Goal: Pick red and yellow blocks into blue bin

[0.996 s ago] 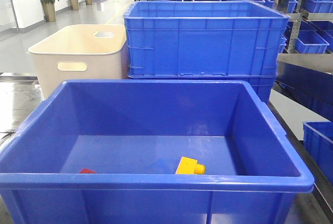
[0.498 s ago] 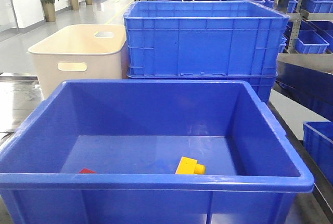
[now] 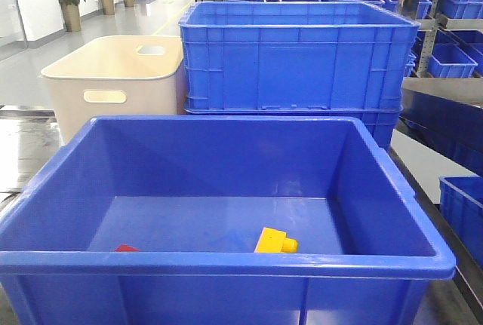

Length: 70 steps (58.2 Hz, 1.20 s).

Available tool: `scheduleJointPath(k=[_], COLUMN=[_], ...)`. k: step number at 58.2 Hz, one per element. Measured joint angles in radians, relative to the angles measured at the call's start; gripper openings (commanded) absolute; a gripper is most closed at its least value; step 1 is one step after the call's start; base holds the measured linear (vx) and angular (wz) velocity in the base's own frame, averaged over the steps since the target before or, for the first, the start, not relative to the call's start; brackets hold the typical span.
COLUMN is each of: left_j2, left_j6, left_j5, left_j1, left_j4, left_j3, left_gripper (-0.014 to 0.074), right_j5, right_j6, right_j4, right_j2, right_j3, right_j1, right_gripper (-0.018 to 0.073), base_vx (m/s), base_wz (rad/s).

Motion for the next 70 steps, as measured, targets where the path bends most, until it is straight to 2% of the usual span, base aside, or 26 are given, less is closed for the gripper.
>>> scheduleJointPath(k=[13,22,28,38,50,56,70], left_j2=[0.000,-0.041,-0.115,-0.288,-0.473,-0.485,-0.487], left_j6=[0.003,0.024,0.026,0.022,-0.057,-0.074,-0.079], left_j5=[0.000,-0.032,-0.123,-0.357,-0.607,-0.664,-0.695], left_j1=[0.000,0.006,0.033,0.112,0.234,0.254,0.257], left_j4=[0.001,0.076,0.106,0.117,0.115,0.115,0.106], left_j3=[0.000,0.030,0.117,0.320,0.573,0.632,0.640], left_gripper=[0.0006,0.0006,0.0006,0.0006,0.0006,0.0006,0.0006], right_j5=[0.000,0.000,0.000,0.001,0.001,0.001,0.006], right_j6=[0.000,0.000,0.000,0.000,0.000,0.000,0.000], right_j4=[0.000,0.000,0.000,0.000,0.000,0.001,0.000], right_j2=[0.000,0.000,0.000,0.000,0.000,0.000,0.000], right_j3=[0.000,0.000,0.000,0.000,0.000,0.000,0.000], right_j1=[0.000,0.000,0.000,0.000,0.000,0.000,0.000], right_gripper=[-0.0013,-0.0011,-0.0010,-0.0010,-0.0010,-0.0010,-0.0010], base_vx=[0.00,0.00,0.00,0.00,0.00,0.00,0.00], base_wz=[0.00,0.00,0.00,0.00,0.00,0.00,0.00])
